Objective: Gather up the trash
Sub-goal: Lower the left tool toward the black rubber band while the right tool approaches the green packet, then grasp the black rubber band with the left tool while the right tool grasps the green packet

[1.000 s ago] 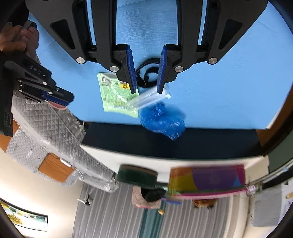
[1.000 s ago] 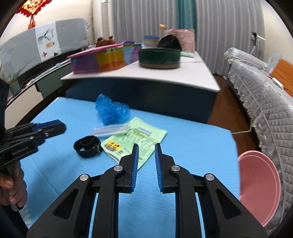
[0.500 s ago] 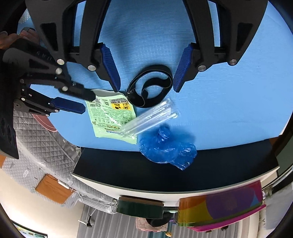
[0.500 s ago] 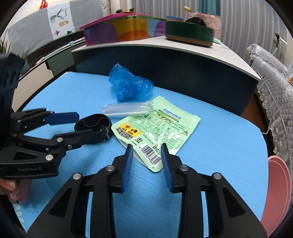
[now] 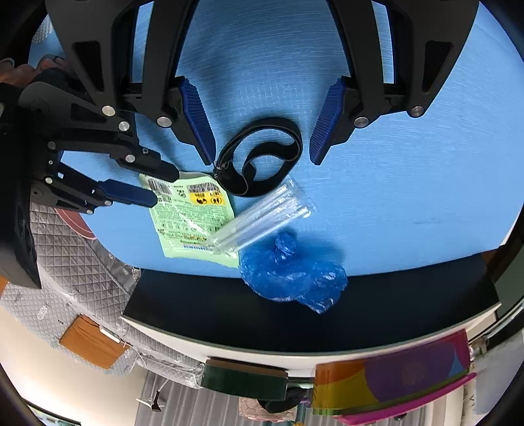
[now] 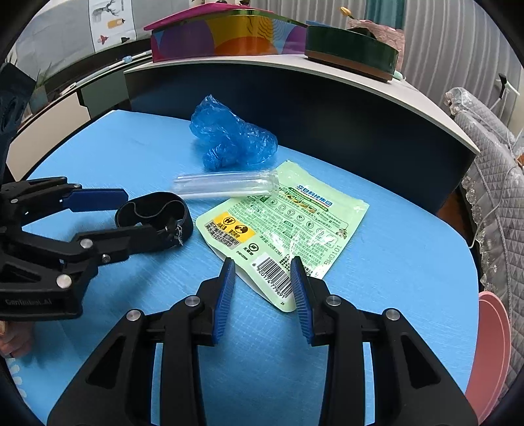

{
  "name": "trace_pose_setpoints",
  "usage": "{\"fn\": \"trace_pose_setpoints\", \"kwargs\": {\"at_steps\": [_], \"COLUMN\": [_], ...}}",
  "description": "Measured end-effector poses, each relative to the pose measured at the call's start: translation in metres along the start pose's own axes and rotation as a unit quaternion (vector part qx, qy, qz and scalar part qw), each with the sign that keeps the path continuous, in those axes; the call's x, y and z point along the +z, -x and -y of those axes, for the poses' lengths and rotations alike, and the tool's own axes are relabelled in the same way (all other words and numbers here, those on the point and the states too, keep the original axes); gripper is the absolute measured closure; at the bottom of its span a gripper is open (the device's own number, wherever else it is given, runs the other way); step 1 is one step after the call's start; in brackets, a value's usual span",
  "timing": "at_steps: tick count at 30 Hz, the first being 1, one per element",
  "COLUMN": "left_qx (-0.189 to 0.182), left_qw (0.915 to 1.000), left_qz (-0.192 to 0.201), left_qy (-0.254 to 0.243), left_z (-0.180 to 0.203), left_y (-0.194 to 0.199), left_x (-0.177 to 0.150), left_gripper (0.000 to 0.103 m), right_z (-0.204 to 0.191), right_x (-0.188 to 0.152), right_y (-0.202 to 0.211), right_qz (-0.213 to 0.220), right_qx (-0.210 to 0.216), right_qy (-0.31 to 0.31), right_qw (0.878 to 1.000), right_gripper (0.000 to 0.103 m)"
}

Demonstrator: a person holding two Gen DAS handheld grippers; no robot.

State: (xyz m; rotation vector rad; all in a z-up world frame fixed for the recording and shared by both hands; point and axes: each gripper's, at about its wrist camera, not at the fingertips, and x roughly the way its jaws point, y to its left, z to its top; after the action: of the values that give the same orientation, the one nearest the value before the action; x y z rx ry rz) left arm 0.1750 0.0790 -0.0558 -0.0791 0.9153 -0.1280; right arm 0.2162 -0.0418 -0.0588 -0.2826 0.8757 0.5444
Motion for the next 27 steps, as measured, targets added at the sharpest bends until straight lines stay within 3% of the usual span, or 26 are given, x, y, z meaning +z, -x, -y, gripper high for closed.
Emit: {"fn": "trace_pose_setpoints", "kwargs": {"at_steps": [13, 19, 23, 27], "left_qx": [0.002, 0.005, 0.008, 0.005], "left_qw": [1.0000, 0.9999, 0.9998, 0.9997], "left_qz": [-0.005, -0.011, -0.015, -0.015], "left_qy": [-0.002, -0.003, -0.011, -0.019], "left_z": [0.003, 0.005, 0.009, 0.014], "left_y": [-0.004, -0.008, -0.011, -0.009], "left_x": [0.001, 0.003, 0.003, 0.005], "left_gripper": [0.044, 0.045, 0.054, 0.074], "right_z": [0.003, 0.005, 0.007, 0.008], "right_x": [0.002, 0.004, 0.004, 0.005], "right_y": [-0.005, -0.006, -0.003, 0.006], "right_qz": [-0.009, -0.010, -0.003, 0.009], "right_qx": [-0.018, -0.026, -0.036, -0.046], "right_qy": [0.015, 0.014, 0.014, 0.017], "right_qw": [1.000, 1.000, 0.999, 0.999], "right_gripper": [0.068, 0.087, 0.095, 0.100]}}
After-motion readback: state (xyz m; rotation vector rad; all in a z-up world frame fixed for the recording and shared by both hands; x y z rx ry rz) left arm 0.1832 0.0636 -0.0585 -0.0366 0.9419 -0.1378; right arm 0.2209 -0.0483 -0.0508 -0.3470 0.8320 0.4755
